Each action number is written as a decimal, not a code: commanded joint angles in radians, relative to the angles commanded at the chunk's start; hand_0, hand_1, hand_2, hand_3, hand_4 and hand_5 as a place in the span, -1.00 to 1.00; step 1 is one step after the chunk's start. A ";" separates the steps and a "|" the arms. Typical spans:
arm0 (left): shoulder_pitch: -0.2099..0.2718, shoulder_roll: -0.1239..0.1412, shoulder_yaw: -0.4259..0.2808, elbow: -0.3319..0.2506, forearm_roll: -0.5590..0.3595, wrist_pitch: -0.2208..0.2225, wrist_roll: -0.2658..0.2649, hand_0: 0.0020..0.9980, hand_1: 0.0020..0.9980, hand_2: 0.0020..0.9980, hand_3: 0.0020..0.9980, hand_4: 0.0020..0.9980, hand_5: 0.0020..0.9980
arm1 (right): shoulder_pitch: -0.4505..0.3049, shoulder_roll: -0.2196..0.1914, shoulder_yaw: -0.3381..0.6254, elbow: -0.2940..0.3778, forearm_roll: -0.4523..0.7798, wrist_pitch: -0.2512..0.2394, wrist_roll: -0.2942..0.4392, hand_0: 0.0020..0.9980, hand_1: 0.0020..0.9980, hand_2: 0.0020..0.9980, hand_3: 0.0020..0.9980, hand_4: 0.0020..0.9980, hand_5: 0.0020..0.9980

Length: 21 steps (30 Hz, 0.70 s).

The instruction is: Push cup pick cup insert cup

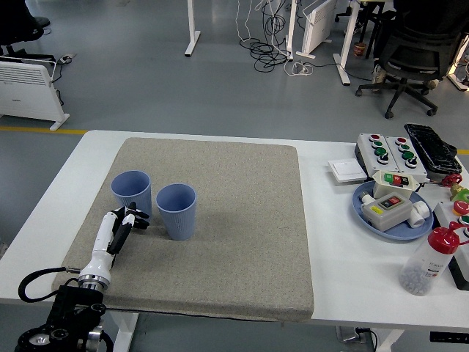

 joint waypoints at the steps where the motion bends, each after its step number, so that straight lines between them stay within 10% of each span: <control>1: -0.007 -0.002 0.003 0.008 -0.004 -0.001 0.000 0.04 -0.14 -0.17 -0.15 0.03 1.00 | 0.000 0.000 0.001 0.000 -0.002 0.000 0.000 0.41 0.28 0.31 0.17 -0.85 -0.07; 21: -0.082 -0.030 0.087 0.127 -0.091 -0.033 0.000 0.11 -0.13 -0.16 -0.15 0.02 1.00 | -0.006 0.001 0.010 0.003 -0.024 0.001 -0.006 0.41 0.28 0.31 0.17 -0.85 -0.06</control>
